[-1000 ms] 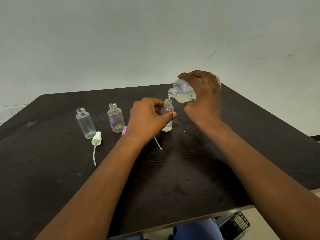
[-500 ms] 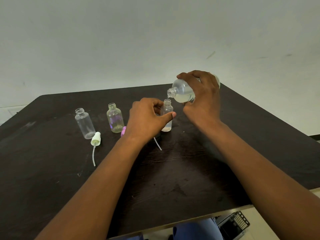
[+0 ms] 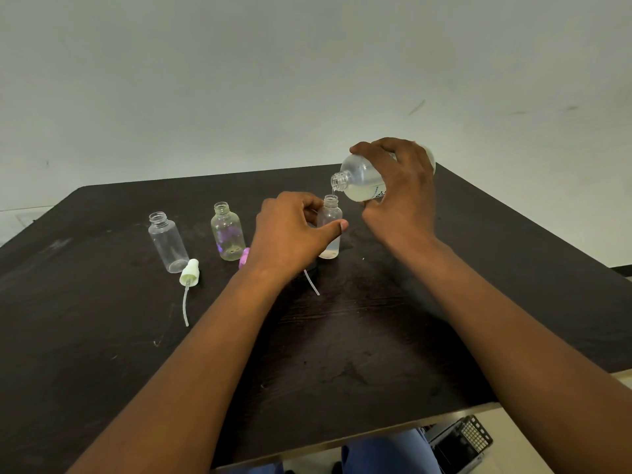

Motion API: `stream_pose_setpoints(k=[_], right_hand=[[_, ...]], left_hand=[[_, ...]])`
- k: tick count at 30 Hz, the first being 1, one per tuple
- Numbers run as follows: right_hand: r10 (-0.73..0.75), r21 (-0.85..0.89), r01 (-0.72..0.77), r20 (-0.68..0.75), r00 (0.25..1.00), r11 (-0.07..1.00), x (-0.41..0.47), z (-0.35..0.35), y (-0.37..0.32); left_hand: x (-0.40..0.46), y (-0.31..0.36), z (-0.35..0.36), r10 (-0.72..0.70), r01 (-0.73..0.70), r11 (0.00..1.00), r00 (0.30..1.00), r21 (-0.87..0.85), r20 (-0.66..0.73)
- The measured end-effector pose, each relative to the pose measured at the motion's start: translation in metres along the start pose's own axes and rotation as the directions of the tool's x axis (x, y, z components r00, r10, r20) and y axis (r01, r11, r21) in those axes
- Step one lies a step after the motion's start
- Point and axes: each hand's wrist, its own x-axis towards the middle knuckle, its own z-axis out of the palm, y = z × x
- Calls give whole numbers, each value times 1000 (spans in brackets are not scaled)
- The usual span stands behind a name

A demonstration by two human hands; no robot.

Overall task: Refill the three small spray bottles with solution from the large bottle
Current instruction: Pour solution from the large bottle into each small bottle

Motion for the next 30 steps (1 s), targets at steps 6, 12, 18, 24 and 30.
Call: stream_pose_setpoints(k=[6,12,18,24,30], right_hand=[[1,2,-1,1,1000,1000,0,0,0],[2,9,-2,0,1000,1000,0,0,0],[-8,10,8,-10,1000,1000,0,-1,0],[-19,9,19,-13,1000,1000,1,-1,1],[-15,14,15,-12,1000,1000,1,-1,2]], left_hand=[[1,-1,2,0,0,1000,1000,-3,1],[1,-2,2,-9,9,1000,1000,-8,1],[1,-1,2,-8,8,1000,1000,-6,-3],[1,0,2,-5,5,1000,1000,2,1],[1,0,1,-12,12,1000,1000,-14,7]])
